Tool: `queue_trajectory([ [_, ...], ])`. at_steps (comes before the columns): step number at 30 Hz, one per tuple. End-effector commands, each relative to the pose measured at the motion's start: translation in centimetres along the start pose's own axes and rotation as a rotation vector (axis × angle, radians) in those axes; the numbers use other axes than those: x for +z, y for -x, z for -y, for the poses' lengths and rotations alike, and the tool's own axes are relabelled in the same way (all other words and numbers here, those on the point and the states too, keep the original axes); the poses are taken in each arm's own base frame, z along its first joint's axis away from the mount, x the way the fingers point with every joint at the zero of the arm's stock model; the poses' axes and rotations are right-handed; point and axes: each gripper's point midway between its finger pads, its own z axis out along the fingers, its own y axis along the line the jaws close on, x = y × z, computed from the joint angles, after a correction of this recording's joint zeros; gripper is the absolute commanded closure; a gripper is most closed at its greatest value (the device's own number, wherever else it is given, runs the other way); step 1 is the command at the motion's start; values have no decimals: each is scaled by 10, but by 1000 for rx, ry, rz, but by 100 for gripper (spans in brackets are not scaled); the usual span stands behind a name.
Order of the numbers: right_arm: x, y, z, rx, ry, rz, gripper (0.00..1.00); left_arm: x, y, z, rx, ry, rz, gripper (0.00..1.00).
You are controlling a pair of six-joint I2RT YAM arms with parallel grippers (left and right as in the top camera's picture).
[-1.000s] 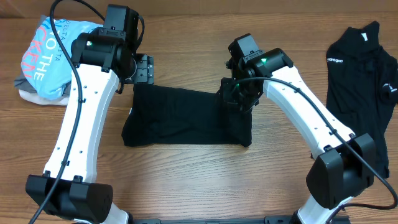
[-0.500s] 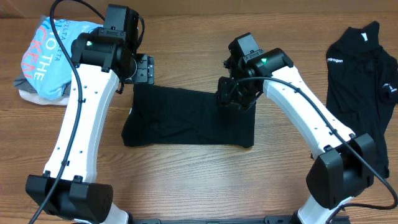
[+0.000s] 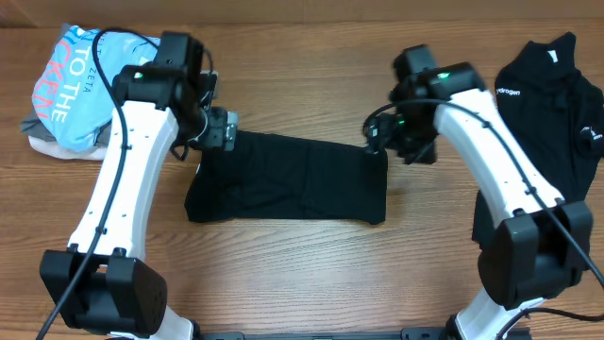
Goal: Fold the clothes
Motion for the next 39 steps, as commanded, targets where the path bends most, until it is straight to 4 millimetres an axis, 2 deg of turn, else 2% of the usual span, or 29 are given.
queue_trajectory([
  [1,-7,9,10,-3,-7,31,9,28,-24,1,79,-173,-70,11],
  [6,-7,12,11,-50,-4,43,1,56,-45,-3,176,-257,-98,9],
  [10,-7,12,11,-50,-4,43,0,79,-45,-6,260,-245,-60,8],
  [15,-7,9,12,-48,-8,31,0,98,-40,-34,273,-81,-38,7],
  [17,-7,8,12,-48,-10,27,0,103,-40,-49,218,-4,-39,0],
  [19,-7,7,12,-47,-11,24,0,107,-40,-51,199,2,-37,0],
  [23,-7,6,12,-46,-11,21,0,121,-42,-49,198,-13,-60,0],
  [29,-7,5,13,-61,-14,14,0,167,-60,-24,183,-177,-169,0],
  [33,-7,4,13,-64,-15,11,0,182,-67,-14,167,-249,-200,0],
  [34,-7,4,13,-64,-15,11,0,185,-68,-11,164,-264,-205,2],
  [35,-7,4,13,-64,-15,11,0,188,-70,-9,159,-280,-214,7],
  [36,-7,4,13,-64,-15,11,0,190,-71,-9,158,-281,-221,17],
  [37,-7,4,13,-63,-14,11,0,192,-74,-9,156,-282,-231,33],
  [38,-7,4,13,-63,-15,11,0,194,-75,-10,154,-281,-240,53],
  [39,-7,4,13,-63,-15,10,0,194,-76,-10,153,-281,-241,67],
])
